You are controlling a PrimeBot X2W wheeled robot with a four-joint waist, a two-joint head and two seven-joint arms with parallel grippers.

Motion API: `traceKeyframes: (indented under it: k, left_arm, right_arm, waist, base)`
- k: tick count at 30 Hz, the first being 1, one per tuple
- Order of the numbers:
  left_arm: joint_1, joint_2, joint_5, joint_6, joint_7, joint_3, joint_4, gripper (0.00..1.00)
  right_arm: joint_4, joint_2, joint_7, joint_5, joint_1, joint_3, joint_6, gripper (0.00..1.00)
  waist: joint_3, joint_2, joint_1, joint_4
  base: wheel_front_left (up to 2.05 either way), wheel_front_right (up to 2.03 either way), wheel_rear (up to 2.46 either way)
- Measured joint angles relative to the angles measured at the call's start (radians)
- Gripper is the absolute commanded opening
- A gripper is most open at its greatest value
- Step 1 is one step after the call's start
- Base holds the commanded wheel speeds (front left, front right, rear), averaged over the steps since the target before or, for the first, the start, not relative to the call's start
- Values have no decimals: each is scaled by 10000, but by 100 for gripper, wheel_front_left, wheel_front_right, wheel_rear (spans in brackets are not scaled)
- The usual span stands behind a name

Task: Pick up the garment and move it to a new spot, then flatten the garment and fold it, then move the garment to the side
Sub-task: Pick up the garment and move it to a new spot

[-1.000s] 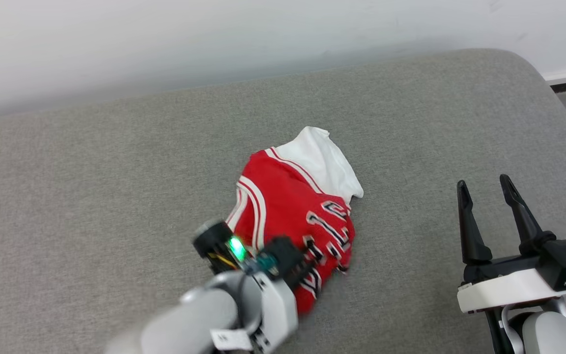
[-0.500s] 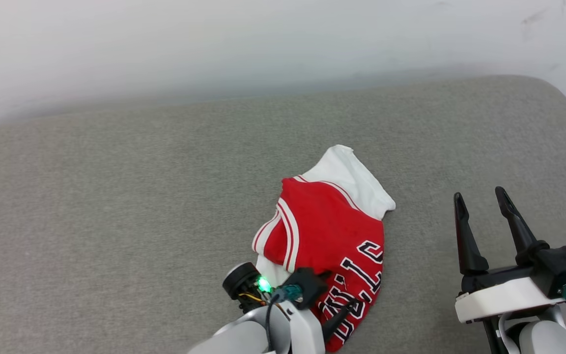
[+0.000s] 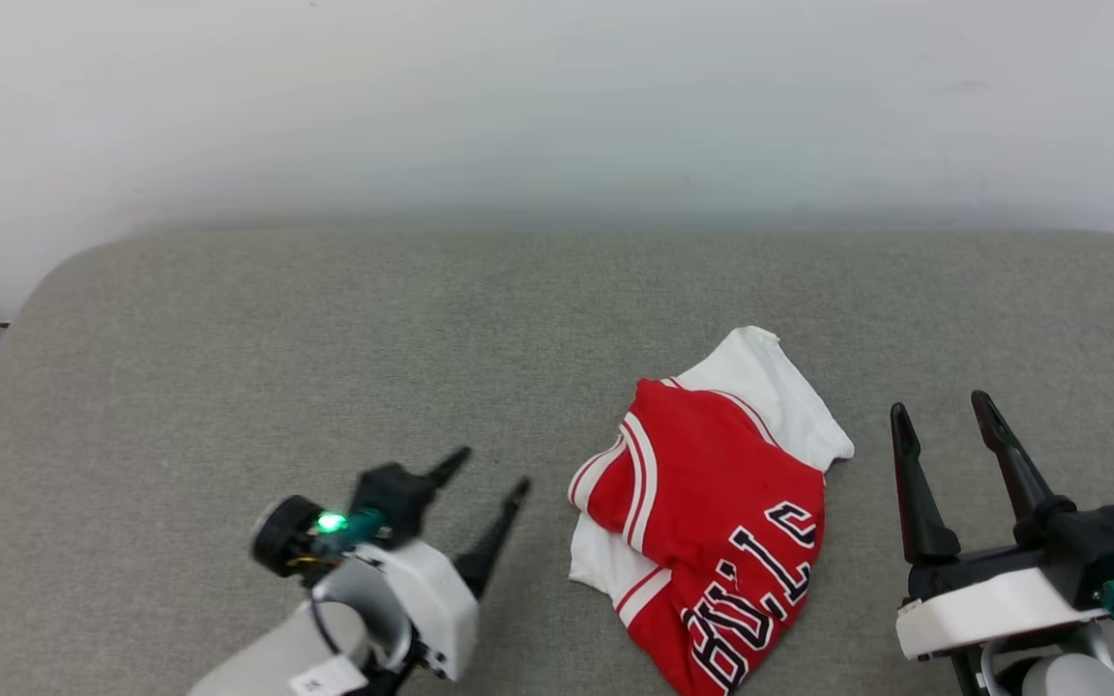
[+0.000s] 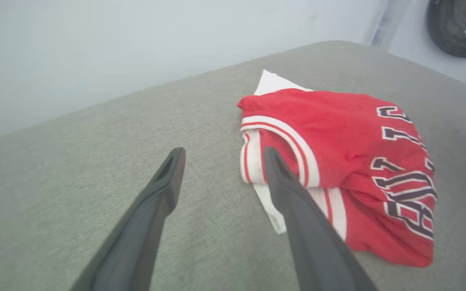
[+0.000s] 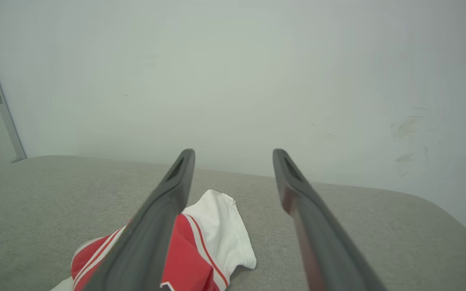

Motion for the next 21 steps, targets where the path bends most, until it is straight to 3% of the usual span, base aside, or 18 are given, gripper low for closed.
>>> traceKeyframes:
  k: [5, 11, 16, 21]
  left_arm:
    - [1032, 491, -290, 746, -109, 1643, -1195, 100]
    - [2984, 59, 602, 936, -138, 4370, -3139, 100]
    - [4320, -1028, 1469, 276, -138, 5799, -3824, 100]
    - [4974, -1979, 1894, -543, -138, 6750, -3613, 100]
  right_arm:
    - [-136, 0, 0, 0, 267, -21, 0, 100]
    - [-368, -2, -2, 42, 418, -77, 0, 100]
    - [-393, 0, -2, 75, 560, -88, 0, 100]
    - [-387, 0, 0, 88, 560, -86, 0, 100]
  waist:
    - [-181, 0, 0, 223]
    - [-186, 0, 0, 312]
    - [-186, 0, 0, 312]
    - [-153, 0, 0, 291]
  base:
    - [0, 0, 0]
    - [0, 0, 0]
    - [0, 0, 0]
    - [0, 0, 0]
